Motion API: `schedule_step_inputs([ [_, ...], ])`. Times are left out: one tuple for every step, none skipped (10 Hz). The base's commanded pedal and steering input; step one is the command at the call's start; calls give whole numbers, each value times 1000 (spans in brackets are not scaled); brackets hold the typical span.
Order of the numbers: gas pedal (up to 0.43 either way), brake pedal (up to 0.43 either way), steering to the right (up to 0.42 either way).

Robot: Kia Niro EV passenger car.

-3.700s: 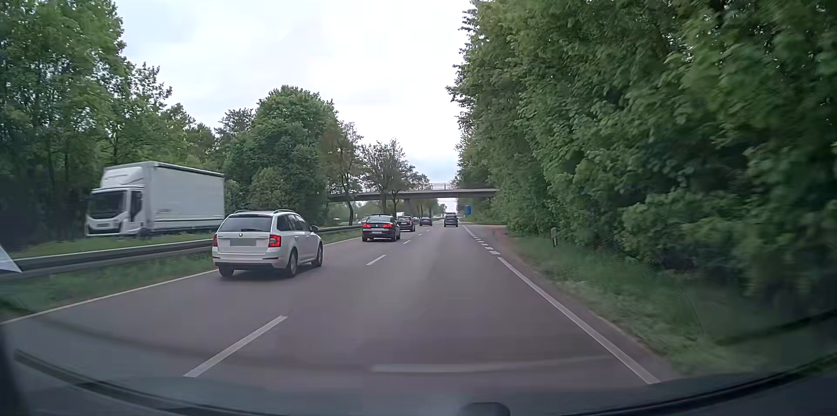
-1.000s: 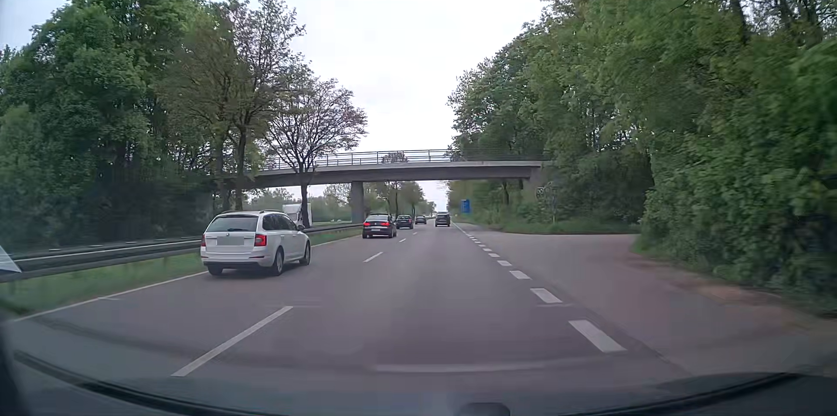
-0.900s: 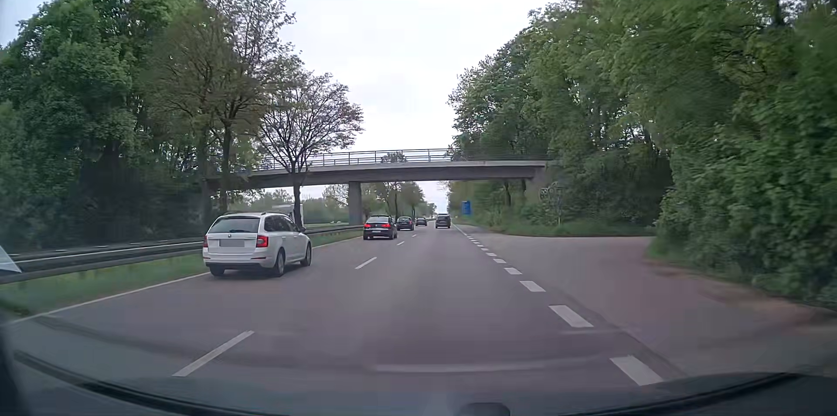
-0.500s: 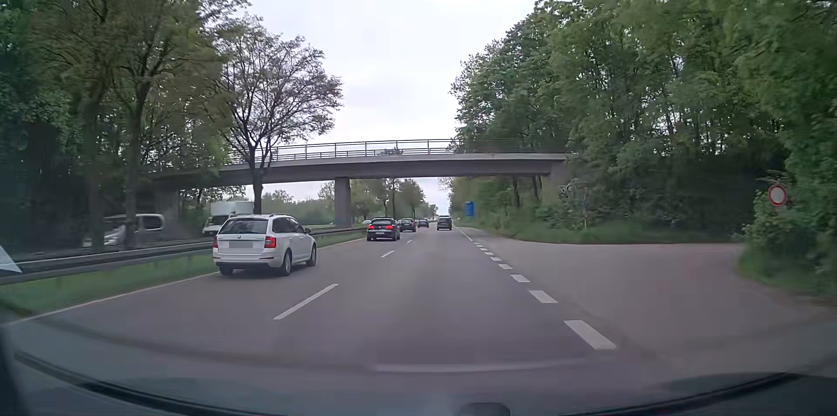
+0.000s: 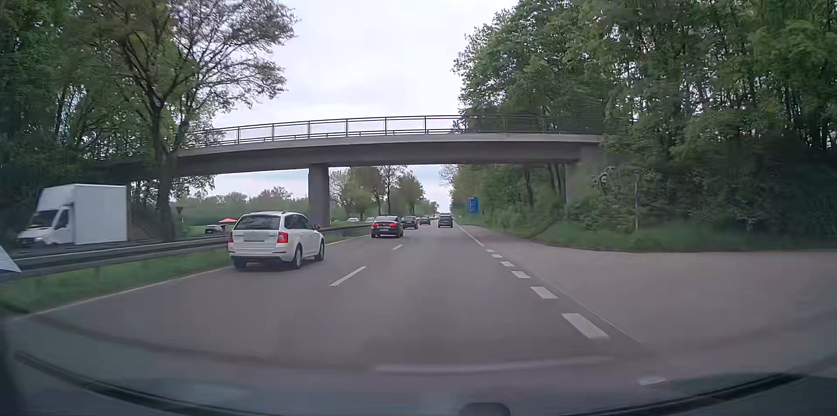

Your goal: Follow the waypoints while adhering to traffic rules and regulations

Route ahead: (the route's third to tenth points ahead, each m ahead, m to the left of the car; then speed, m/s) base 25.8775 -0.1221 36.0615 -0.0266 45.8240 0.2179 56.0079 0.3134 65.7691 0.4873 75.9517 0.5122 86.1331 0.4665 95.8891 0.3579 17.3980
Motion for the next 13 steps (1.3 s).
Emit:
schedule_step_inputs([
  [110, 0, -2],
  [110, 0, -2],
  [110, 0, -2],
  [110, 0, -2],
  [110, 0, -2],
  [110, 0, -2],
  [110, 0, -2],
  [110, 0, -2],
  [110, 0, -2],
  [110, 0, -2],
  [110, 0, -2],
  [110, 0, -1],
  [110, 0, -1],
])
